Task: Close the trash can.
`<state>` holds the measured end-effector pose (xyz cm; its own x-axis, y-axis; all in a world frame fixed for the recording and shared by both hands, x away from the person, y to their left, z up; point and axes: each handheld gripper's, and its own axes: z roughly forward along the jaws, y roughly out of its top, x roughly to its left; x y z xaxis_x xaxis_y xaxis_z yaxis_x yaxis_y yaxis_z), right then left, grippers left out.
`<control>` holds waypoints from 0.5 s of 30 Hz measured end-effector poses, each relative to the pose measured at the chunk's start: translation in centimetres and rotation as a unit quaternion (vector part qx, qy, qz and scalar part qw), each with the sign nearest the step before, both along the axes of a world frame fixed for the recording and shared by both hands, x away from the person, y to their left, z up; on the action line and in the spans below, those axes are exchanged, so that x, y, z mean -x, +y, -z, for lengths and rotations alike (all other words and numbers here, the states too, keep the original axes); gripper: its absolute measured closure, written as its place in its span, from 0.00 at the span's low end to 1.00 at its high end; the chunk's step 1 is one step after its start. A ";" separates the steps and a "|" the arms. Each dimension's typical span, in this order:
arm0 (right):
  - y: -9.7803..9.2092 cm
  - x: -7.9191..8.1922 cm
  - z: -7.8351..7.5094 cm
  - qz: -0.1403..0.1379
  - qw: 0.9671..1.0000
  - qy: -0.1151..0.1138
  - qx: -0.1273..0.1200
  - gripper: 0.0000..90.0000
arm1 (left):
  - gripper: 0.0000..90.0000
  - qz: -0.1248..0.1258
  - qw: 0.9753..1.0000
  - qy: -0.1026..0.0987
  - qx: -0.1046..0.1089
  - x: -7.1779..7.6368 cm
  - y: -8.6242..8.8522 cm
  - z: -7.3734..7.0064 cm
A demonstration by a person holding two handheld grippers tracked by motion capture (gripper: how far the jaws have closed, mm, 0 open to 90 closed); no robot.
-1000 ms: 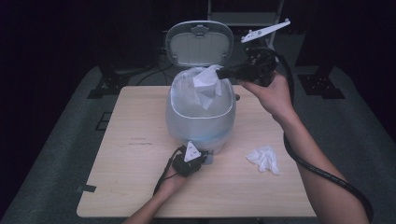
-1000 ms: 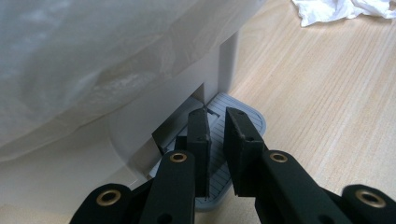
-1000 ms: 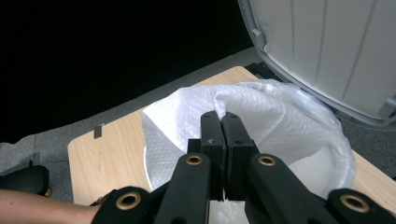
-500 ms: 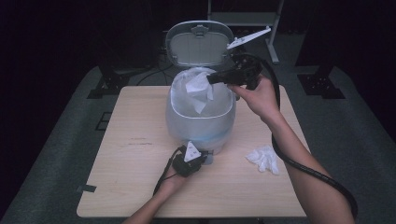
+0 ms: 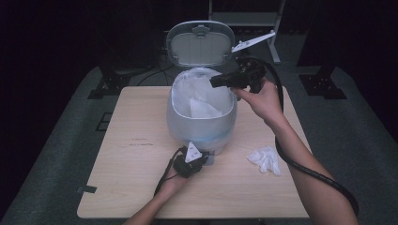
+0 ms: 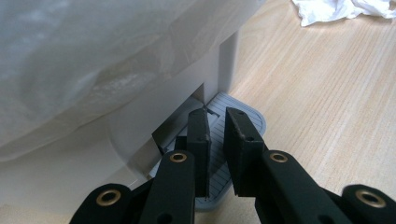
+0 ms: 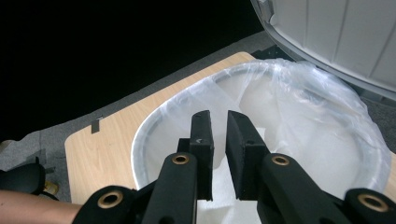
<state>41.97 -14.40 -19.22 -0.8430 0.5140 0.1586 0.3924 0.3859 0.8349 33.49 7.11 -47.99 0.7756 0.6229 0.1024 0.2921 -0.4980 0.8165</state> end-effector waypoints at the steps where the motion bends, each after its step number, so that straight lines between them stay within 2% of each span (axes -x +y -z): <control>1: -0.2 0.1 0.0 0.001 1.000 0.000 -0.001 0.88 | 0.89 0.000 1.000 0.000 0.000 0.0 0.0 0.0; 8: -2.0 1.1 0.5 0.004 1.000 -0.001 -0.007 0.87 | 0.89 0.000 1.000 0.000 0.000 0.0 0.0 0.0; 15: -4.7 2.4 1.6 0.015 1.000 -0.005 -0.010 0.86 | 0.89 0.000 1.000 -0.002 -0.001 0.0 0.0 0.0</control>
<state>39.58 -19.07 -20.78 -0.8288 0.5360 0.1608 0.3953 0.3572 0.8463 33.46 7.08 -48.00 0.7749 0.6231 0.1060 0.2895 -0.4991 0.8168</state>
